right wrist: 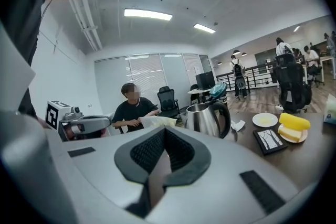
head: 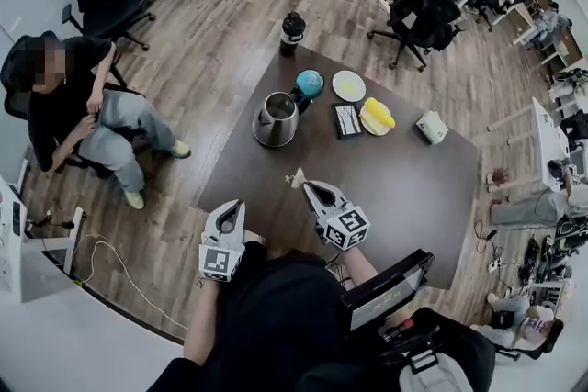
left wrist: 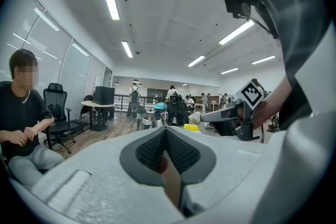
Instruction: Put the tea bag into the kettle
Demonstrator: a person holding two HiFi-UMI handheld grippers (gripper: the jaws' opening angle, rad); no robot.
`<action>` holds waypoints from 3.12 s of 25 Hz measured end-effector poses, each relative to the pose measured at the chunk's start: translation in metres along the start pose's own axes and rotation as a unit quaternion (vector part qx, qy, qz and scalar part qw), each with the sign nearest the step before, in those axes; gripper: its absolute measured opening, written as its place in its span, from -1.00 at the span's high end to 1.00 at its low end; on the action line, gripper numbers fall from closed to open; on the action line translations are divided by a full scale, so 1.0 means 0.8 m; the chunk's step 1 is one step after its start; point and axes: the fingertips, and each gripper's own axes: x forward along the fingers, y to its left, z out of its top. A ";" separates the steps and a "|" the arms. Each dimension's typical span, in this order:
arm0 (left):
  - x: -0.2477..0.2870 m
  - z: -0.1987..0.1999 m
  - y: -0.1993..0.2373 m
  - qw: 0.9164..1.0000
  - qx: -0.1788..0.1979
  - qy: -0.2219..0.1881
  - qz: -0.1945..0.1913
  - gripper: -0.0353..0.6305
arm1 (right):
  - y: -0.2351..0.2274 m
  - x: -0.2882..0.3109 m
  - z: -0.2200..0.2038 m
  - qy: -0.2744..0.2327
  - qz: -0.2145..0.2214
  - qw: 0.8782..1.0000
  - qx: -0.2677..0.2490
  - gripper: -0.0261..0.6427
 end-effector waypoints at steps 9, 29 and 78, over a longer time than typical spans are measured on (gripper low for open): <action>0.007 0.002 -0.004 1.000 0.011 -0.001 -0.007 0.89 | -0.012 0.021 0.041 -0.021 0.005 1.000 -0.019 0.90; -0.020 -0.009 0.018 1.000 0.009 0.004 0.016 0.89 | -0.049 0.091 0.127 -0.061 -0.001 0.997 -0.056 0.90; -0.036 -0.019 0.051 0.998 -0.004 0.017 0.058 0.89 | -0.160 0.240 0.054 0.129 -0.090 0.979 -0.132 0.90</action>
